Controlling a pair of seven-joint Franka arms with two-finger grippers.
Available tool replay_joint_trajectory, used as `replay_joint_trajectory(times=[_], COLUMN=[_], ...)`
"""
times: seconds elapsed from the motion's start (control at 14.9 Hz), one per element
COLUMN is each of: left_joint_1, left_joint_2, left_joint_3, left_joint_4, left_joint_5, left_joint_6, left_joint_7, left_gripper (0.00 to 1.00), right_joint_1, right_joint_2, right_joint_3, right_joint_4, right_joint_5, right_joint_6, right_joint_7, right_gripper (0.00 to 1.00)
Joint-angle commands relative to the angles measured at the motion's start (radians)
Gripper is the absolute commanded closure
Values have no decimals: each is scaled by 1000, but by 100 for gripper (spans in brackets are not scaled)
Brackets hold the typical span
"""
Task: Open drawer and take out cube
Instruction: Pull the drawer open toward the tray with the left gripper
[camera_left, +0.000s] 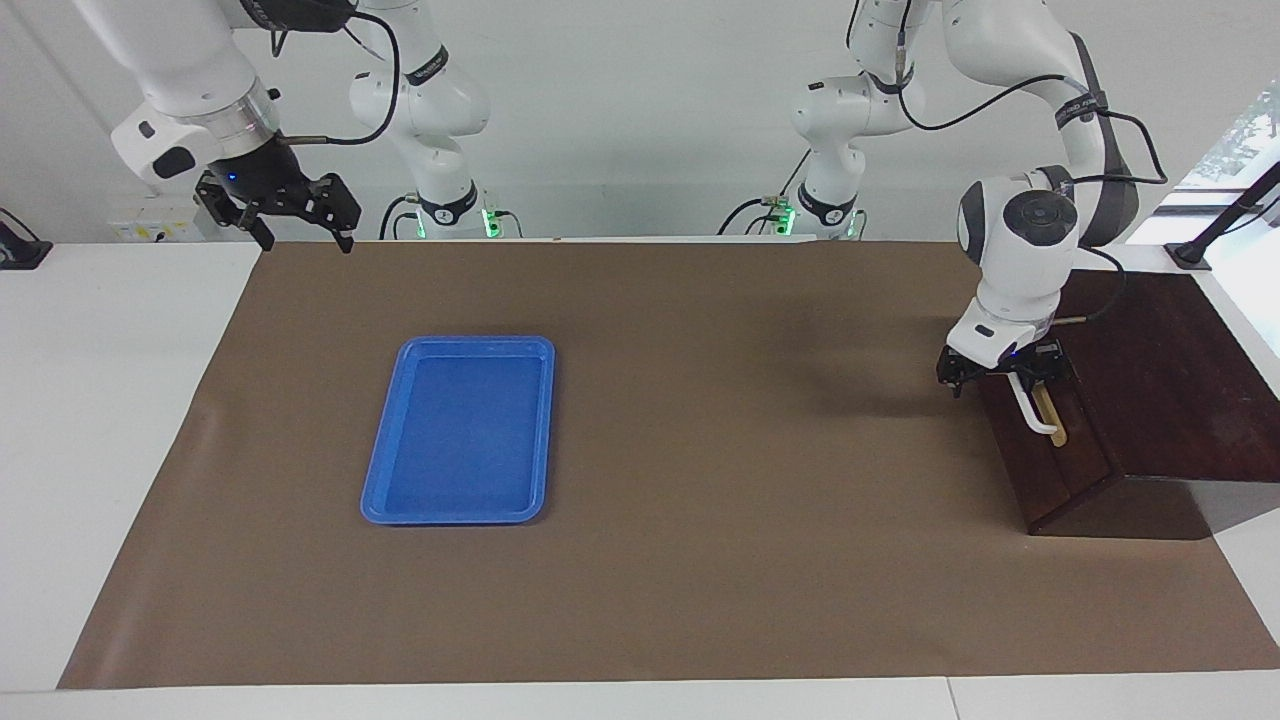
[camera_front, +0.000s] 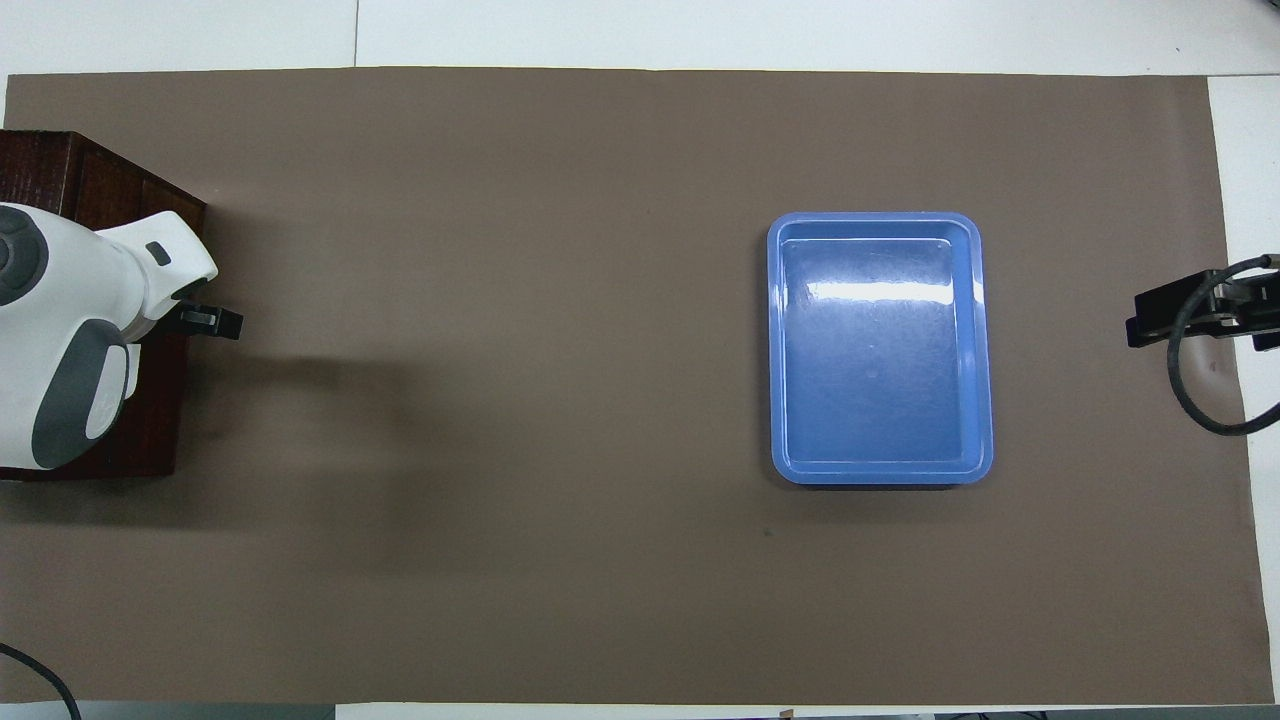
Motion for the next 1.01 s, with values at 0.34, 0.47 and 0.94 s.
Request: replay_joint_trajectory(times=[0.34, 0.47, 0.94], left_joint_1=[-143, -169, -224], left_joint_2=[-21, -19, -21], left_joint_3=[0, 0, -2], left_joint_4=[-21, -18, -10], left_joint_5=[5, 0, -24], left_joint_6=[-46, -58, -80], left_joint_7=[-47, -60, -66], left_gripper=[0, 0, 0], right_joint_1=[-16, -17, -17], right_joint_2=[-3, -3, -2], right_joint_3=[7, 5, 5], right_joint_4=[-6, -5, -5], right_joint_5=[-13, -13, -10], right_joint_6=[15, 15, 15], right_joint_7=[-38, -38, -38], right_gripper=[0, 0, 0])
